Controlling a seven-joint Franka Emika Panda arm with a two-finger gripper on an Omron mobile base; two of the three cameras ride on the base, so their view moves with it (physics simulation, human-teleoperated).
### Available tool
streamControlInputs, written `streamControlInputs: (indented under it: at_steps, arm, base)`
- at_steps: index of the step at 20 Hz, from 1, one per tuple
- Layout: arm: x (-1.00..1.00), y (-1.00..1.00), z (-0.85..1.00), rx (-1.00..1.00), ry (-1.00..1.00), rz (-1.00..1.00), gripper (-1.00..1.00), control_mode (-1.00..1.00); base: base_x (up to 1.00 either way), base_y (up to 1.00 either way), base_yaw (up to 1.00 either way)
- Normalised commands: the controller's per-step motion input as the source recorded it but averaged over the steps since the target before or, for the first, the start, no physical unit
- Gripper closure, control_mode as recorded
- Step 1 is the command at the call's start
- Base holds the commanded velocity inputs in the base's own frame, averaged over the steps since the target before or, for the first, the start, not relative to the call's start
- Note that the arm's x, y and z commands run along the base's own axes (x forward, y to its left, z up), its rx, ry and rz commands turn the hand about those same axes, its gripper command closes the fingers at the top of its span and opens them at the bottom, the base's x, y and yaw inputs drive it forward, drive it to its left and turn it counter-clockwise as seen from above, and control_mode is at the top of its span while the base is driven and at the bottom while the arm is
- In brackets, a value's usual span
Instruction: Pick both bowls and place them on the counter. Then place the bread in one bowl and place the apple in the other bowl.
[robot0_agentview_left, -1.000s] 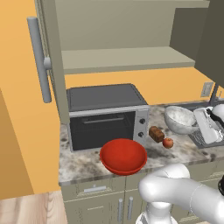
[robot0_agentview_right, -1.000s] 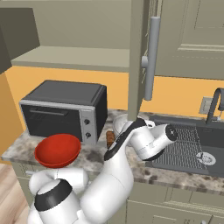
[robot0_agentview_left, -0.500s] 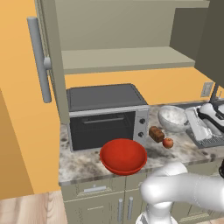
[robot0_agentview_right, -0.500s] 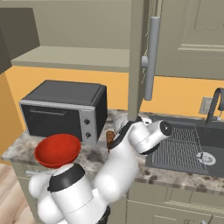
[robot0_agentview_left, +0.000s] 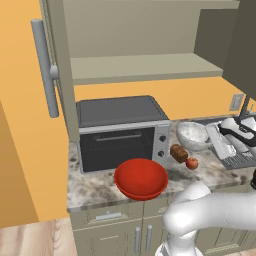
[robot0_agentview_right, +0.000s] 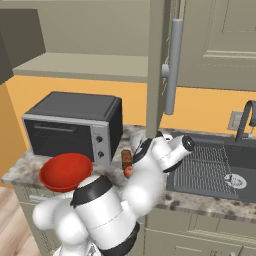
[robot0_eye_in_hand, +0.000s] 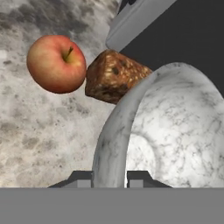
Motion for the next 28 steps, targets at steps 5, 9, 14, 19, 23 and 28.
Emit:
streamControlInputs:
  at_steps: [5,9,14,19,23,28]
  arm:
    - [0.17,0.00,-0.22,-0.03,0.05,0.02,1.00,-1.00]
    - [0.09,0.00,-0.24,-0.02,0.02,0.03,-1.00,-1.00]
    - [-0.37,-0.05,0.01,0.01,-0.04,0.01,-1.00,-1.00]
    - [-0.76,-0.01,0.00,0.06,-0.01,-0.02,-1.00,-1.00]
    - [-0.80,-0.01,0.00,0.09,-0.02,-0.03,-1.00,-1.00]
    - [-0.87,0.00,-0.24,0.08,0.00,-0.12,-1.00,-1.00]
  base:
    - [0.00,0.00,0.00]
    - [0.00,0.00,0.00]
    - [0.00,0.00,0.00]
    - [0.00,0.00,0.00]
    - [0.00,0.00,0.00]
    - [0.00,0.00,0.00]
